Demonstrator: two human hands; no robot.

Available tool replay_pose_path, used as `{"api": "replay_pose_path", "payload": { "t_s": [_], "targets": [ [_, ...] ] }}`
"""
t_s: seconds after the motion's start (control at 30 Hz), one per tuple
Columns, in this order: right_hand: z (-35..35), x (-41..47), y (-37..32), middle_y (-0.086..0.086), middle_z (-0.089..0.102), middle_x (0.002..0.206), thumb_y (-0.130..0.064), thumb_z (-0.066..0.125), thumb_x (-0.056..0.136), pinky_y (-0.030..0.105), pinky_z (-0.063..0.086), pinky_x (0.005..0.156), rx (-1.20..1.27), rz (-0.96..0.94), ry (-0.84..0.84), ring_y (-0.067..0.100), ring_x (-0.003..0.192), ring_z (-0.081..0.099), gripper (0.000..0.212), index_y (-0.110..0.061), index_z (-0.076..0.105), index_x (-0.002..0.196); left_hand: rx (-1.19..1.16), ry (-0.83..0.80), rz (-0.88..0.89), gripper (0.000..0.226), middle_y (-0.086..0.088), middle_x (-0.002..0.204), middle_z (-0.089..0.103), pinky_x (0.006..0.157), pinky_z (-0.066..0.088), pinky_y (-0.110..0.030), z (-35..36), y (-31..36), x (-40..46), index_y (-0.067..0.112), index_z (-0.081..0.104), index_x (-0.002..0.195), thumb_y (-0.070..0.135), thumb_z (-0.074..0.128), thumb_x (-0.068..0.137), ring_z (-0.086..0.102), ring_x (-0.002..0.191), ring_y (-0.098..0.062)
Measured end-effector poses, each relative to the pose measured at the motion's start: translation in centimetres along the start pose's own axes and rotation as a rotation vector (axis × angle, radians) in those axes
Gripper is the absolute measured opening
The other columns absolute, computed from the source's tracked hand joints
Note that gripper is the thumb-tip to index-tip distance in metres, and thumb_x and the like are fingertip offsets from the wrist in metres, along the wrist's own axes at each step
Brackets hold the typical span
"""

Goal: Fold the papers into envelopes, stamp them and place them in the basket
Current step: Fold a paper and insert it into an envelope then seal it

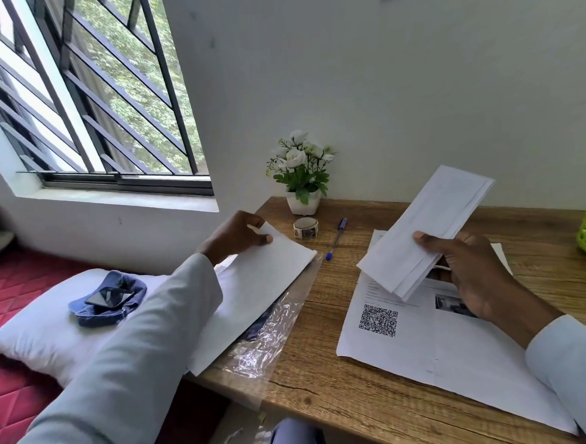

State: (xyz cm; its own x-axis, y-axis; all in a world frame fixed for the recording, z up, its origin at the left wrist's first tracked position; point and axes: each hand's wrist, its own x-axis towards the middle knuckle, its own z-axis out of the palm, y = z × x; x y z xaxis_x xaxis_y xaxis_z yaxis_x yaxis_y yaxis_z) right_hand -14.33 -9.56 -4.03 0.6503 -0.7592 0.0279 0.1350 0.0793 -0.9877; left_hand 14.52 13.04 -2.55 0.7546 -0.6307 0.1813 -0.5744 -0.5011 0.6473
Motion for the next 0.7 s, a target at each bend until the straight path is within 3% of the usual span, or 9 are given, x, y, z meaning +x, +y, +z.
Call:
{"api": "replay_pose_path", "payload": {
  "t_s": [0.1,0.2,0.3,0.37,0.43,0.53,0.6,0.7],
  "targets": [
    [0.0,-0.1,-0.4,0.006,0.073,0.107,-0.015,0.071,0.088,0.037,0.054,0.076,0.031,0.000,-0.003,0.027,0.098,0.068,0.028,-0.014,0.065,0.115,-0.136,-0.033,0.053,0.021,-0.004,0.083,0.060,0.074,0.047,-0.028,-0.5,1.4,0.1,0.002,0.063,0.077,0.016,0.078,0.080,0.055,0.080,-0.020],
    [-0.1,-0.3,-1.4,0.002,0.072,0.099,-0.014,0.069,0.089,0.034,0.053,0.069,0.100,-0.004,-0.036,0.023,0.093,0.067,0.027,-0.015,0.065,0.115,-0.324,-0.104,0.131,0.008,-0.006,0.081,0.063,0.066,0.053,-0.026,-1.0,5.0,-1.5,-0.001,0.066,0.085,0.007,0.069,0.088,0.060,0.076,-0.020],
    [-0.3,-0.2,-2.6,0.003,0.072,0.102,-0.012,0.068,0.089,0.035,0.056,0.069,0.186,-0.012,-0.051,0.021,0.092,0.067,0.029,-0.016,0.063,0.117,-0.485,-0.194,0.207,0.019,-0.014,0.097,0.068,0.077,0.056,-0.039,-1.0,8.3,-2.6,-0.003,0.064,0.108,0.003,0.063,0.091,0.065,0.085,-0.025],
    [-0.7,-0.1,-3.3,0.004,0.072,0.108,-0.012,0.067,0.088,0.042,0.058,0.079,0.233,-0.015,-0.054,0.022,0.096,0.068,0.029,-0.017,0.063,0.116,-0.579,-0.227,0.229,0.025,-0.014,0.101,0.069,0.075,0.058,-0.035,-0.7,10.2,-3.0,0.002,0.063,0.117,-0.001,0.059,0.092,0.067,0.086,-0.022],
    [-1.1,-0.2,-4.0,0.004,0.071,0.106,-0.011,0.066,0.088,0.043,0.056,0.082,0.275,-0.015,-0.046,0.022,0.097,0.067,0.024,-0.018,0.063,0.112,-0.656,-0.229,0.247,0.028,-0.016,0.102,0.068,0.076,0.059,-0.035,-0.4,11.9,-3.1,0.003,0.063,0.117,-0.005,0.059,0.091,0.067,0.087,-0.023],
    [-2.0,-0.6,-5.2,-0.001,0.075,0.096,-0.010,0.066,0.085,0.034,0.061,0.077,0.371,-0.023,-0.076,0.019,0.093,0.069,0.022,-0.019,0.064,0.105,-0.674,-0.197,0.264,0.030,-0.019,0.105,0.069,0.081,0.057,-0.040,0.3,13.6,-2.7,0.002,0.064,0.114,-0.008,0.064,0.086,0.067,0.089,-0.026],
    [-2.1,-0.9,-5.6,0.000,0.076,0.101,-0.011,0.068,0.075,0.037,0.060,0.085,0.405,-0.019,-0.125,0.021,0.098,0.070,0.031,-0.017,0.067,0.105,-0.647,-0.162,0.262,0.032,-0.022,0.106,0.069,0.084,0.056,-0.044,1.0,14.5,-2.5,0.000,0.065,0.113,-0.009,0.068,0.082,0.066,0.090,-0.027],
    [-1.9,-1.4,-5.5,0.003,0.075,0.106,-0.011,0.067,0.071,0.044,0.054,0.094,0.355,0.013,-0.194,0.024,0.104,0.069,0.029,-0.013,0.070,0.101,-0.674,-0.069,0.244,0.024,-0.014,0.091,0.072,0.079,0.057,-0.043,2.6,15.7,-2.4,0.006,0.070,0.099,-0.008,0.072,0.079,0.067,0.081,-0.025]
  ]
}}
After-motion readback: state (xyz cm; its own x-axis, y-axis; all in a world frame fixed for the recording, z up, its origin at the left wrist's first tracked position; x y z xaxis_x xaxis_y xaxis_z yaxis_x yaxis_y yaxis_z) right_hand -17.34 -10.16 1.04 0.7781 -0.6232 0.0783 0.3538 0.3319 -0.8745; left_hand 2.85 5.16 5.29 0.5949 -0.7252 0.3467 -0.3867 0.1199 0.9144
